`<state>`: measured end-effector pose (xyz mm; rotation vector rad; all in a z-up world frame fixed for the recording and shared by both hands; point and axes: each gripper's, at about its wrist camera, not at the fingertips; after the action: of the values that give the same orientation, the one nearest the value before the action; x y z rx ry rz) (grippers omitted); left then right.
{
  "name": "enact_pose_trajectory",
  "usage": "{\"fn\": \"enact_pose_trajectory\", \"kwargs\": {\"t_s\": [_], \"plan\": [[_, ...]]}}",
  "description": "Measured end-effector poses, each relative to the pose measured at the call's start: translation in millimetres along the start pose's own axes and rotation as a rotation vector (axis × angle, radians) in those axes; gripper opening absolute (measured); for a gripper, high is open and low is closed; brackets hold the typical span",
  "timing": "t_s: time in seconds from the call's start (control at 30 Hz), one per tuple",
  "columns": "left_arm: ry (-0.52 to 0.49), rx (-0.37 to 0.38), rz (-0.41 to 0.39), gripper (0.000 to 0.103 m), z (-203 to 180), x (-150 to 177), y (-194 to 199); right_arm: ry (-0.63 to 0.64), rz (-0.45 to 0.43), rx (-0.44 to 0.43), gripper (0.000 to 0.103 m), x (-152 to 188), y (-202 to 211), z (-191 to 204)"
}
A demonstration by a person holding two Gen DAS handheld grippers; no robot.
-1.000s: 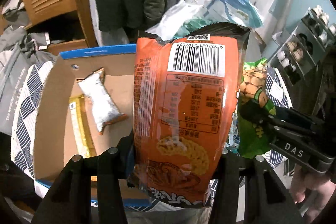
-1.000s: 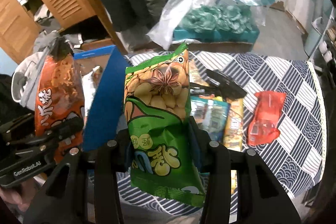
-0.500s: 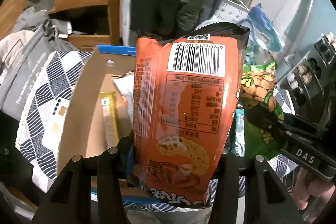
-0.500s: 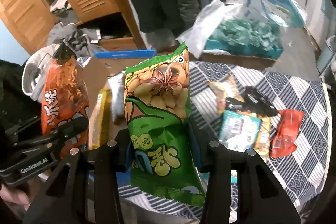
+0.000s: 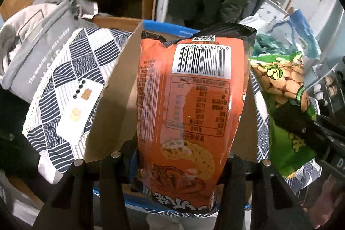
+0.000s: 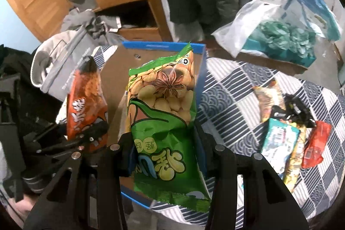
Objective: Organize snacks
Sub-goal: 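Lift both bags and carry them over the cardboard box, then lower both bags into the box and open both grippers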
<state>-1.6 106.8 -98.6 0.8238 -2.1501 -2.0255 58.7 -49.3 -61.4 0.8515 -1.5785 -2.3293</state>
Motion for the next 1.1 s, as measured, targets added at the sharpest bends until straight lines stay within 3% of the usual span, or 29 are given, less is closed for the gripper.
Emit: {"fn": "enact_pose_trajectory", "kwargs": {"t_s": [0.47,0.63,0.73,0.93,1.1], "plan": [[0.013,-0.038,0.056,0.051,15,5,-19,0.065,0.083,-0.017,0.044,-1,-47,39],[0.037,-0.061,0.051,0.068,21,5,-17,0.056,0.086,-0.017,0.046,-2,-50,39],[0.047,-0.069,0.043,0.071,23,4,-14,0.049,0.085,-0.029,0.046,-4,-50,39],[0.053,-0.058,0.037,0.071,23,3,-9,0.041,0.063,-0.033,0.063,-4,-43,37],[0.047,-0.048,0.031,0.072,17,4,-5,0.033,0.042,-0.026,0.064,-4,-33,32]]}}
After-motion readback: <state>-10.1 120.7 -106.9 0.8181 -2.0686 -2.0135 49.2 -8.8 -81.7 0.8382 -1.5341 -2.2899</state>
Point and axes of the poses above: each gripper's, at about its wrist camera, not at the fingertips, and y roughly against the way its jaws point, z to its left, x to its underside, and after that the axes turned 8 degrees about z, right-handed
